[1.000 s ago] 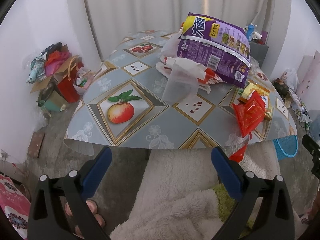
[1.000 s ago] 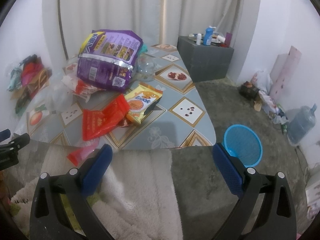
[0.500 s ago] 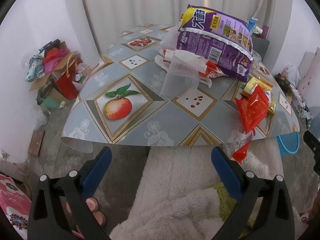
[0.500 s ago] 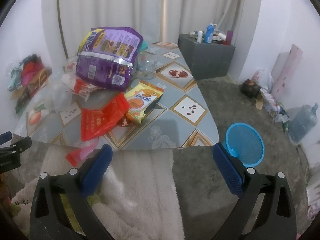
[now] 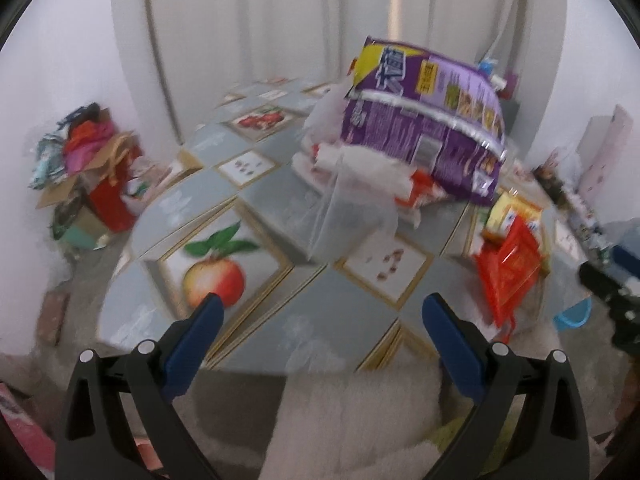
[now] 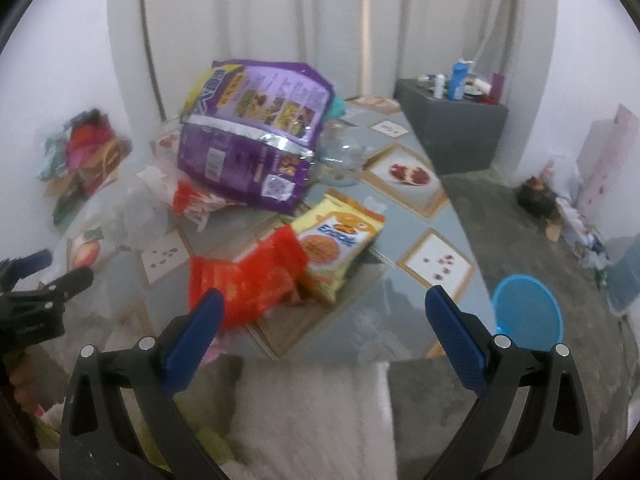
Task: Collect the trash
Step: 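Grasp the clear plastic cup with the left tool while the right tool grasps the red wrapper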
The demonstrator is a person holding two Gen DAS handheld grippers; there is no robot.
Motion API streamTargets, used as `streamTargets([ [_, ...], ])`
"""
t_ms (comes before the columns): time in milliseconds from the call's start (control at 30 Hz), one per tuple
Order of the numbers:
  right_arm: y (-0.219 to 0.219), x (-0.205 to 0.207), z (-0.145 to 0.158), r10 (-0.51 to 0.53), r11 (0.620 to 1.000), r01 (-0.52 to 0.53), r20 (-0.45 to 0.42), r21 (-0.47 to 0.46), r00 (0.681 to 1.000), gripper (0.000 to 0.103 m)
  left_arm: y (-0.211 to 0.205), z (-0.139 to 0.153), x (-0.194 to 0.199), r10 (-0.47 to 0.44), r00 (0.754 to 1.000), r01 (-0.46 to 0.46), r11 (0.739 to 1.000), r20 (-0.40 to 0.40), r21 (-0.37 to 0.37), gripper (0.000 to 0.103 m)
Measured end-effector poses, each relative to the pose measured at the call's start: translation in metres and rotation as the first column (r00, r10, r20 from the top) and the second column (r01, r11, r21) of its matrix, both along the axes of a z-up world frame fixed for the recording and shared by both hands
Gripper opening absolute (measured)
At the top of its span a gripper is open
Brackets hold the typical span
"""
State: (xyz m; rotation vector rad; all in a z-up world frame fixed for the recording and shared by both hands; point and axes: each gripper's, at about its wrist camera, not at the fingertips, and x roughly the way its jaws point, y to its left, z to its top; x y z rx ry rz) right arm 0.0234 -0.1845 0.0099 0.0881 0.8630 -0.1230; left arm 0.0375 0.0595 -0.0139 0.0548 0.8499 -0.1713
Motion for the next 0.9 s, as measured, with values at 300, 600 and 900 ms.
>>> streamTargets([
  [300,-0.008,0.014,-0.006,0.022,1.0,-0.022,0.024,-0.013,0.999,0.095,0.004,0.002,0.025,-0.065,0.994,0.076,0.988,0.083,-0.134,0.098],
  [600,-0.001,0.032,-0.001,0.155,0.987,-0.158,0.071,0.04,0.985,0.085,0.004,-0.007,0.051,-0.118,0.985,0.137,0.979,0.127,-0.149,0.098],
  [900,0.001,0.056,-0.03,0.226,0.967,-0.221,-0.022,0.126,0.974,0.054,-0.003,-0.029,0.081,-0.216,0.975,0.22,0.97,0.054,-0.104,0.088],
])
